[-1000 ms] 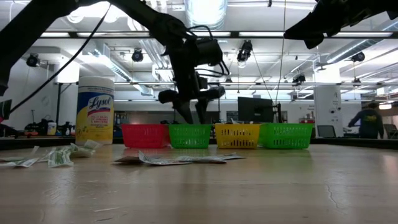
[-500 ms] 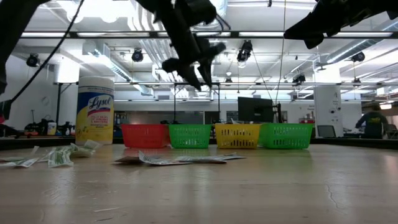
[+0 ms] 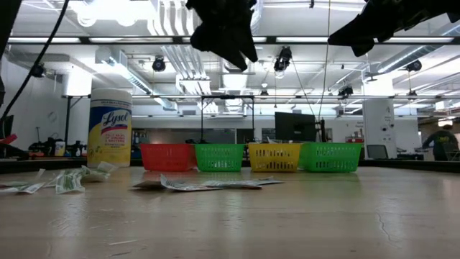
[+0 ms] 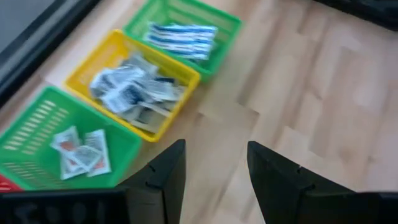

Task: Pick & Place First Aid Supplies
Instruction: Put the orange ointment pack into the left green bin

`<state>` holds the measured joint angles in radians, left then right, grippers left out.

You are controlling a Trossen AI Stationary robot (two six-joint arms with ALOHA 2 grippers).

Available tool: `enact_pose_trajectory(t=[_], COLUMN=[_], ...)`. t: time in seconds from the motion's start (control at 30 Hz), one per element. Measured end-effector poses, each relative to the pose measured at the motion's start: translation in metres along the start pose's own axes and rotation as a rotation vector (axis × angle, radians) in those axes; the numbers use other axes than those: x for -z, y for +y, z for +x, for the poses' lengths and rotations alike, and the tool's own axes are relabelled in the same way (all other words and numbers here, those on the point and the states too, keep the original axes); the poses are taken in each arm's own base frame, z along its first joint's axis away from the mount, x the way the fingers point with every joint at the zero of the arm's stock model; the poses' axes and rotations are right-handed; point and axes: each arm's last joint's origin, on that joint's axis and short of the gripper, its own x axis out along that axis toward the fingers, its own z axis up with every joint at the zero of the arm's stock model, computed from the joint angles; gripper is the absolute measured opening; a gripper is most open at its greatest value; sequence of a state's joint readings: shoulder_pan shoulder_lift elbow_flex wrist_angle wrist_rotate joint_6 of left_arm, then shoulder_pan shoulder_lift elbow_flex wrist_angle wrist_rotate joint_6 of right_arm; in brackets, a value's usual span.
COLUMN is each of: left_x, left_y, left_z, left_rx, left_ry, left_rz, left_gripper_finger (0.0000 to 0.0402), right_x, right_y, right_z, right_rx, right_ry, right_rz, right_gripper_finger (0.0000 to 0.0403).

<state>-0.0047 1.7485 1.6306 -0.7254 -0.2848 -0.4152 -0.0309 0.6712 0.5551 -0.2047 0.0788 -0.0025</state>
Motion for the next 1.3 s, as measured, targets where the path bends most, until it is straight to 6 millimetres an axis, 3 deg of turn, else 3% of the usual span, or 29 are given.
enact_pose_trajectory(t=[0.2, 0.57, 0.97, 1.3], left_x=[0.019, 0.062, 0.105, 0.129], left_y=[-0.024, -0.045, -0.056, -0.050], left_z=[0.000, 0.007, 0.018, 0.030], left_rx=[0.022, 0.020, 0.019, 0.033], left_ry=[0.069, 0.178, 0.263, 0.371], left_rz=[0.057, -0.003, -0.097, -0.094], left_gripper_finger=[0.0163, 0.0163, 0.0163, 0.0160], right_x=[0.000, 0.000, 0.000, 0.000], right_y=[0.000, 0.000, 0.000, 0.000], right_z=[0.000, 0.000, 0.000, 0.000], right_rx=[0.000, 0.000, 0.000, 0.000], right_ry=[-0.001, 0.000, 0.000, -0.001], right_rz=[0.001, 0.000, 0.002, 0.001], right_gripper_finger=[0.0052, 0.0052, 0.0052, 0.0052])
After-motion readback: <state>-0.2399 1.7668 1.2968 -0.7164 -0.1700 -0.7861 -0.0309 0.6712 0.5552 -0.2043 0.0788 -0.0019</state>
